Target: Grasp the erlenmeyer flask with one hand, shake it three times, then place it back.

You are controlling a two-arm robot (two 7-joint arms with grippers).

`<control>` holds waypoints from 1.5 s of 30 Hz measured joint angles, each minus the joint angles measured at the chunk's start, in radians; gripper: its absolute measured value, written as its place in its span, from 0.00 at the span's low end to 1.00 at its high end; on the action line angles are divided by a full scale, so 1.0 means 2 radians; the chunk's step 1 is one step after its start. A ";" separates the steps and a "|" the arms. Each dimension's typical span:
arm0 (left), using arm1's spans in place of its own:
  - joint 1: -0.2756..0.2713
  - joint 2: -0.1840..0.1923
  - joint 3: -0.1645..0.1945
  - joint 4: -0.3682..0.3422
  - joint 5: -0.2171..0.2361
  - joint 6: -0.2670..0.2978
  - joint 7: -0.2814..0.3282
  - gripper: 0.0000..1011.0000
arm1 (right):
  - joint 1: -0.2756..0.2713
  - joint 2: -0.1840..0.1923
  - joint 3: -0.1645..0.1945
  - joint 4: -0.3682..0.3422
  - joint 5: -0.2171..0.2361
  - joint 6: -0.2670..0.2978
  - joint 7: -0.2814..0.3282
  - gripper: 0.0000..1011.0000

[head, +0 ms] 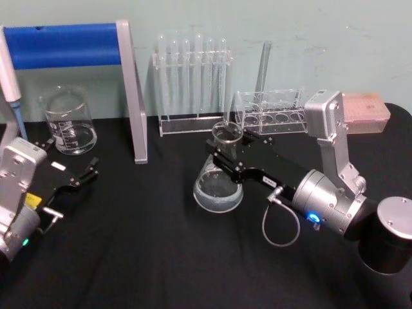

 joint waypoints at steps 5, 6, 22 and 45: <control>0.000 0.000 0.000 0.000 0.000 0.000 0.000 0.99 | 0.000 0.000 -0.003 0.004 -0.001 -0.002 0.000 0.45; 0.000 0.000 0.000 0.000 0.000 0.000 0.000 0.99 | 0.000 0.000 -0.003 0.005 -0.001 -0.002 0.000 0.45; 0.000 0.000 0.000 0.000 0.000 0.000 0.000 0.99 | 0.001 -0.003 -0.013 0.033 -0.013 -0.027 0.011 0.45; 0.000 0.000 0.000 0.000 0.000 0.000 0.000 0.99 | -0.003 -0.009 -0.026 0.063 -0.024 -0.042 0.027 0.45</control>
